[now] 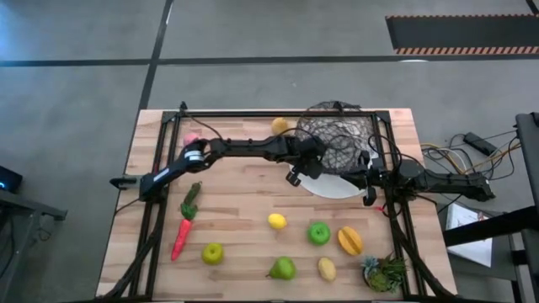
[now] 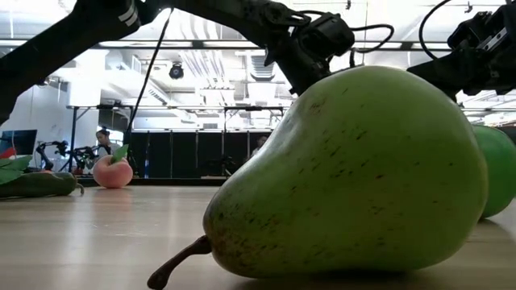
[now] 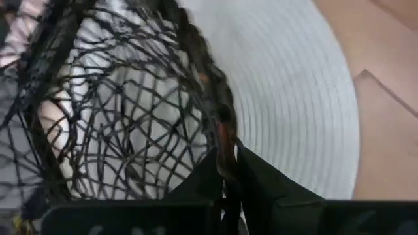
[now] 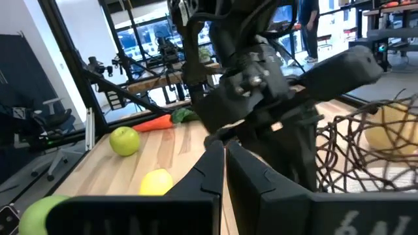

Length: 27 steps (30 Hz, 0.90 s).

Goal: Build produce basket
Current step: Prepare the black wire basket

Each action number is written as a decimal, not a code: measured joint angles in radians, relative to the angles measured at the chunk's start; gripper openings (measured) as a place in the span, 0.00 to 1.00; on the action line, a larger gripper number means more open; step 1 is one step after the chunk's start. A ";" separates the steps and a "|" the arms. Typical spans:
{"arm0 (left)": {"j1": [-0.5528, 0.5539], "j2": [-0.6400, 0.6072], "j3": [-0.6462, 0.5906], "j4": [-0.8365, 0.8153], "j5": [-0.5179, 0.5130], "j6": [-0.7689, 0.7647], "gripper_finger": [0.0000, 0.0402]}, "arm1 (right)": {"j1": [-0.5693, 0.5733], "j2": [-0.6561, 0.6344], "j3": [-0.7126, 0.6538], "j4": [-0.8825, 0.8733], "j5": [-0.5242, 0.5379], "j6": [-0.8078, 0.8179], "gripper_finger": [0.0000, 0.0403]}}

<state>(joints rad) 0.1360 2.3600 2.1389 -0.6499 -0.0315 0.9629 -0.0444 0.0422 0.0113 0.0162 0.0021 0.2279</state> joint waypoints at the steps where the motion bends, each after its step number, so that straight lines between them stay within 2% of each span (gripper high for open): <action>1: 0.000 0.000 -0.001 -0.002 0.005 0.002 0.04 | 0.000 0.000 0.000 0.000 0.000 0.000 0.02; 11: 0.002 0.001 -0.006 0.060 0.023 0.017 0.07 | 0.000 0.000 0.000 0.000 0.000 0.004 0.02; 20: 0.002 0.001 -0.004 0.073 0.034 0.015 0.30 | 0.000 0.000 0.000 0.000 0.000 0.004 0.02; 27: 0.002 -0.005 0.030 0.066 0.036 0.015 0.45 | 0.000 0.000 0.000 0.000 0.000 0.004 0.02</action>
<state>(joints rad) 0.1375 2.3552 2.1694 -0.5844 0.0049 0.9779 -0.0442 0.0422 0.0114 0.0158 0.0017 0.2321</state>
